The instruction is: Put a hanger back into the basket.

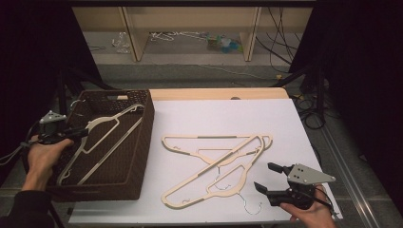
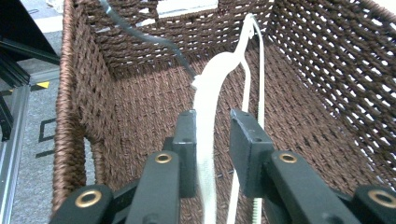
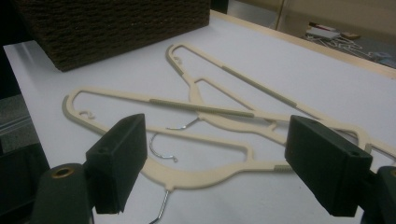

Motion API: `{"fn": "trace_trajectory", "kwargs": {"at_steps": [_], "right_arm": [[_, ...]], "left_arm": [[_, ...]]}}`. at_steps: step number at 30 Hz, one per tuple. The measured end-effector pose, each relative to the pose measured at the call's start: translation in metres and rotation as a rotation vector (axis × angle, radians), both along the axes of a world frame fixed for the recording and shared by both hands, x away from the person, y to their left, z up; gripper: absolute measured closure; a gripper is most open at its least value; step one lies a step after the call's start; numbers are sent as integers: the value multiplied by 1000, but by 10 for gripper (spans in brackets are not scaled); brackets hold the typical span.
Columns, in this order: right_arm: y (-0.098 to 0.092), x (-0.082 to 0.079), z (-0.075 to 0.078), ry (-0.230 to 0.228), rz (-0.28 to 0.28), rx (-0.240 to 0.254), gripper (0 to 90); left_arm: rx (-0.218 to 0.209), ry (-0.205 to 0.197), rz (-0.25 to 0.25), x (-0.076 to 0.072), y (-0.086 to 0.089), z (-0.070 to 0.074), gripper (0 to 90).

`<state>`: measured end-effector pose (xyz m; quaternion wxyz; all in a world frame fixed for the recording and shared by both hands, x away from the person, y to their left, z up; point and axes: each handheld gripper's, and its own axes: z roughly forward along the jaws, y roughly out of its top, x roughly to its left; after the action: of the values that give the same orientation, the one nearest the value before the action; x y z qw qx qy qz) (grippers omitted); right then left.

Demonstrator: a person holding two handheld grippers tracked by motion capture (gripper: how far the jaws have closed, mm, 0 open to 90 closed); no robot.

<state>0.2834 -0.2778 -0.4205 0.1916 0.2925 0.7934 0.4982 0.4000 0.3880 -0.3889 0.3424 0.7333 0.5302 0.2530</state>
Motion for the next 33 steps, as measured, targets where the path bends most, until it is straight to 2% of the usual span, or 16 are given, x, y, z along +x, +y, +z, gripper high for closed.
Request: {"fn": "trace_trajectory", "kwargs": {"at_steps": [1, 2, 5, 7, 10, 12, 14, 16, 17, 19, 20, 21, 25, 27, 28, 33], "right_arm": [[0, 0, 0, 0, 1, -1, 221], [0, 0, 0, 0, 1, -2, 221], [0, 0, 0, 2, 2, 0, 221], [0, 0, 0, 1, 3, 0, 221], [0, 0, 0, 4, -1, -7, 221], [-1, 0, -1, 6, -2, -8, 221], [0, 1, -2, 5, 2, -1, 221], [-1, 1, -3, 6, 3, 0, 221], [-2, 1, -2, 7, -2, -19, 221], [-2, 2, -5, 10, 3, -1, 221], [-3, 2, -6, 12, 1, -1, 221], [-3, 2, -6, 12, 1, -1, 221], [-4, 4, -9, 10, 0, 6, 221], [-4, 4, -9, 6, -3, 9, 220], [-5, 3, -7, 15, -5, -12, 220], [-5, 4, -9, -3, 0, 9, 218]], "left_arm": [[-30, -31, 37, -1, -4, 2, 670], [-30, -39, 46, -3, -6, 4, 637], [-39, -55, 18, -6, -12, 9, 632], [-50, -67, -14, -10, -21, 15, 618], [-63, -93, -57, -20, -40, 22, 543], [-103, -101, -99, -27, -55, 25, 497], [-114, -113, -162, -35, -71, 28, 454], [-128, -121, -188, -40, -84, 30, 415], [-137, -129, -200, -44, -92, 31, 402], [-129, -162, -270, -55, -112, 39, 376], [-144, -167, -284, -60, -121, 41, 370], [-144, -167, -284, -60, -121, 41, 362], [-148, -207, -389, -81, -156, 48, 341], [-155, -210, -403, -85, -164, 48, 338], [-171, -210, -422, -90, -171, 46, 330], [-196, -197, -483, -105, -197, 36, 323]]}}
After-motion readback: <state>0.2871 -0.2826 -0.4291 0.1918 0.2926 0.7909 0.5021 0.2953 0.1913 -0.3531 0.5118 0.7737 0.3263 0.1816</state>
